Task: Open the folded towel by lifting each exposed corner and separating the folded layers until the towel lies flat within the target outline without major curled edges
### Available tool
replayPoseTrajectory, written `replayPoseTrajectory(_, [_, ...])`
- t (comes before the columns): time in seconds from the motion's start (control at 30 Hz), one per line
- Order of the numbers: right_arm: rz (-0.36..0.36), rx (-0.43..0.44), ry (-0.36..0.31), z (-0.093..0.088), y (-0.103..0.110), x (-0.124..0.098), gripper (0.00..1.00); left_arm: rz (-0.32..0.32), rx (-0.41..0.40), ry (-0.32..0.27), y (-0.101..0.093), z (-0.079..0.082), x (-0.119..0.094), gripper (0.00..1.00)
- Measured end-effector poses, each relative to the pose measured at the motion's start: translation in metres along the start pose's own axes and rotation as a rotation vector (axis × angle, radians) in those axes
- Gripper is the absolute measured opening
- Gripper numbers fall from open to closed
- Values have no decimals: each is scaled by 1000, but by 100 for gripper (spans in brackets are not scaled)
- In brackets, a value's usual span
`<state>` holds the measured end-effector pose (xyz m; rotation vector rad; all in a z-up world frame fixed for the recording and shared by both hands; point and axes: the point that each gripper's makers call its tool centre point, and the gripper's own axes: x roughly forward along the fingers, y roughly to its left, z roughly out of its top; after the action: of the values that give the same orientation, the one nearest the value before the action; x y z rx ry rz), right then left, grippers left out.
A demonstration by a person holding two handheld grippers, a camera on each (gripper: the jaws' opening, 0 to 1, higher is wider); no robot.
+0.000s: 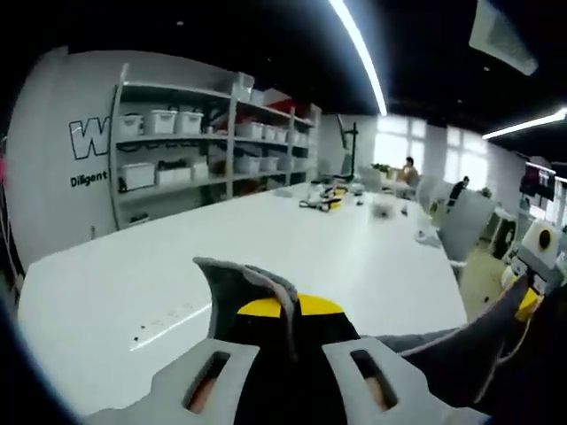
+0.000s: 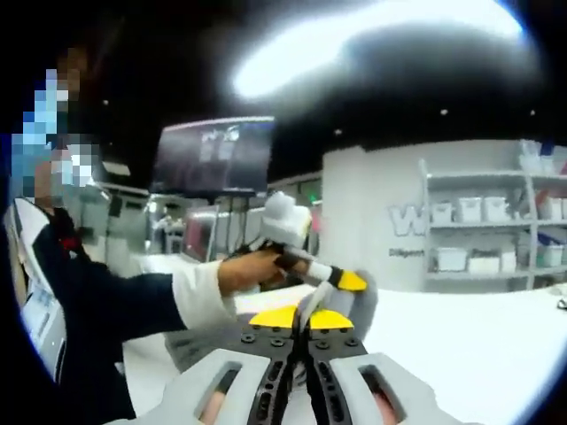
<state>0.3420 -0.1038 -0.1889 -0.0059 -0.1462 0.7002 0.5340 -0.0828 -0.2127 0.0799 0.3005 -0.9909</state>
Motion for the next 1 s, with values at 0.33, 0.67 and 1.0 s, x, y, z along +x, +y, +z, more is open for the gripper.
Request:
replayPoseTrajectory(0.33, [-84, -11, -3, -1, -32, -20, 0, -27, 27, -10, -19, 10, 32, 3])
replayPoseTrajectory(0.67, [-153, -31, 9, -7, -56, -37, 0, -85, 46, 3, -39, 15, 65, 3])
replayPoseTrajectory(1.0, [-212, 7, 9, -15, -85, -63, 0, -138, 30, 19, -61, 15, 100, 3])
